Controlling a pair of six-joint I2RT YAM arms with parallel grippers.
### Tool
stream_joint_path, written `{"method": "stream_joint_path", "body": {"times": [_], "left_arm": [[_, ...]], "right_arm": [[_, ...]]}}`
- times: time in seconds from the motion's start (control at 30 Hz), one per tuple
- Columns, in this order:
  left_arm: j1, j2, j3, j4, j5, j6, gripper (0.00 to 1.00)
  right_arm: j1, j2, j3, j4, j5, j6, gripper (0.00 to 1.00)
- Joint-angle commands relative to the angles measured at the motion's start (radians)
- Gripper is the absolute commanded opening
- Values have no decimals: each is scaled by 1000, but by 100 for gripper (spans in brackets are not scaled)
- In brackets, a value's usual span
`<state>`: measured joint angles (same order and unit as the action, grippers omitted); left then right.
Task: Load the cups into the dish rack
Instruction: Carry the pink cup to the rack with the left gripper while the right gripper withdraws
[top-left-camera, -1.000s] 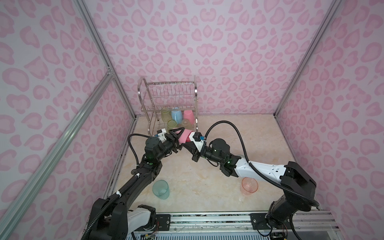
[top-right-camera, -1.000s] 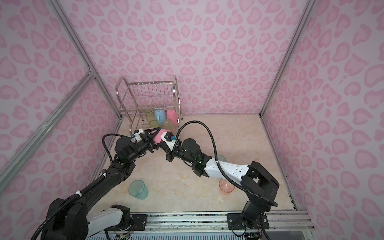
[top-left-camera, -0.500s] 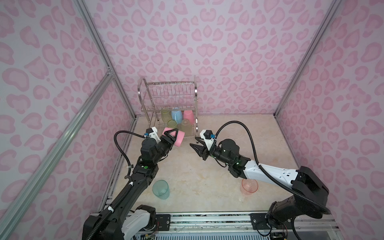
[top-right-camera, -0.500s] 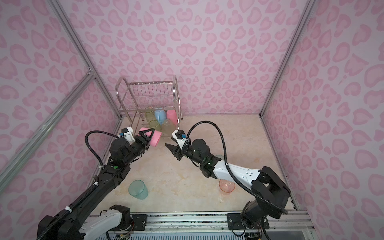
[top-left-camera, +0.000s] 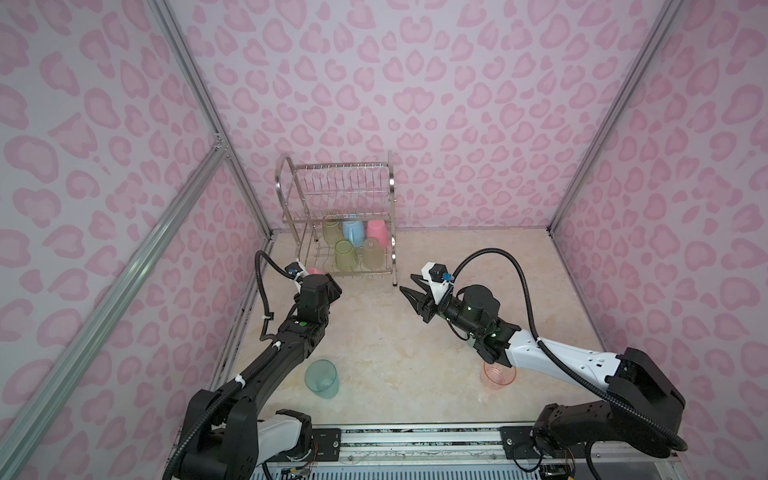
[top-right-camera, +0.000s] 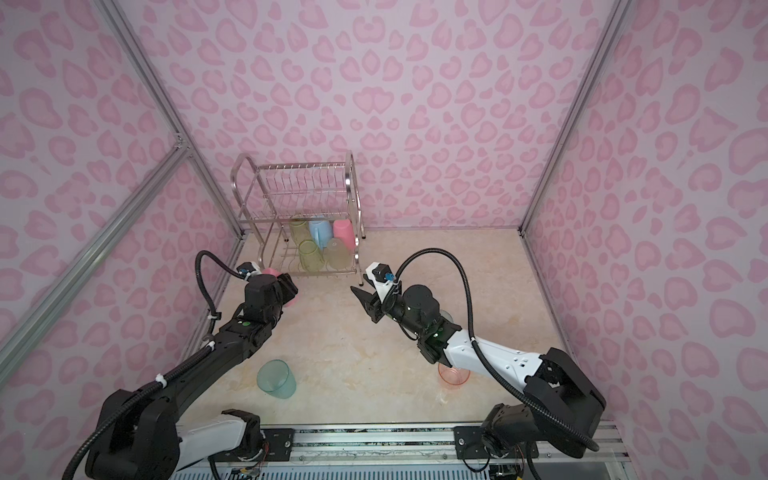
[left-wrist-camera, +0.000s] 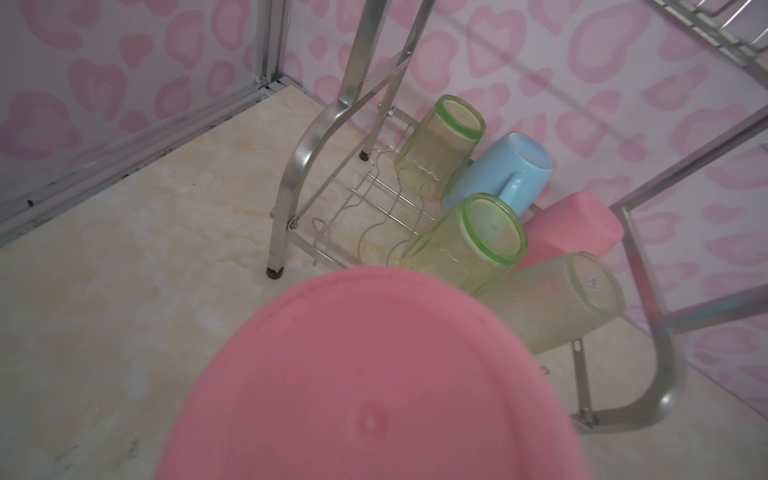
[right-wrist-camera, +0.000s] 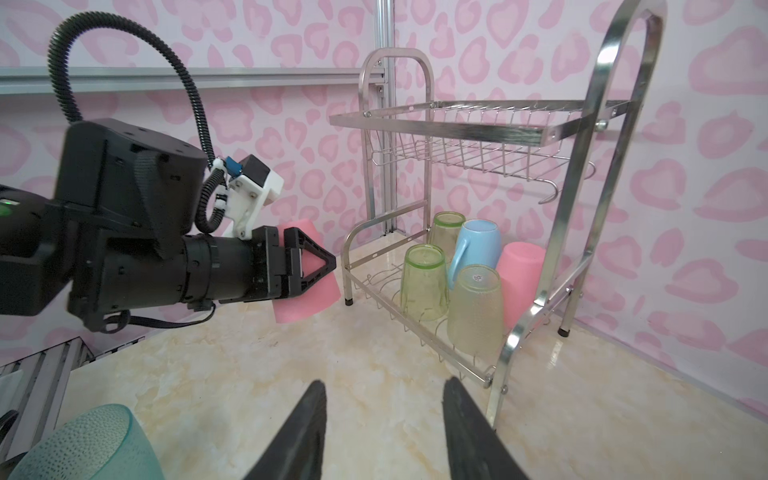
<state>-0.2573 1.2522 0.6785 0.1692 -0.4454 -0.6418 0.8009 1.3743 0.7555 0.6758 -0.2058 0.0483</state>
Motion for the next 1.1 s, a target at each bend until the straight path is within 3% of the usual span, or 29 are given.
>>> {"method": "stream_joint_path", "body": {"times": [0.0,0.4,1.07], "left_arm": [[4,71,22,134,-134,92,65],[47,328,155,256,-120,232,66],[104,521,362,239,1,244,68]], "right_arm": [[-6,-9,-21,47,9,-10,45],[-60,-30,-70,63,6,-2,45],[-123,7,-74,78,-30,28,44]]}}
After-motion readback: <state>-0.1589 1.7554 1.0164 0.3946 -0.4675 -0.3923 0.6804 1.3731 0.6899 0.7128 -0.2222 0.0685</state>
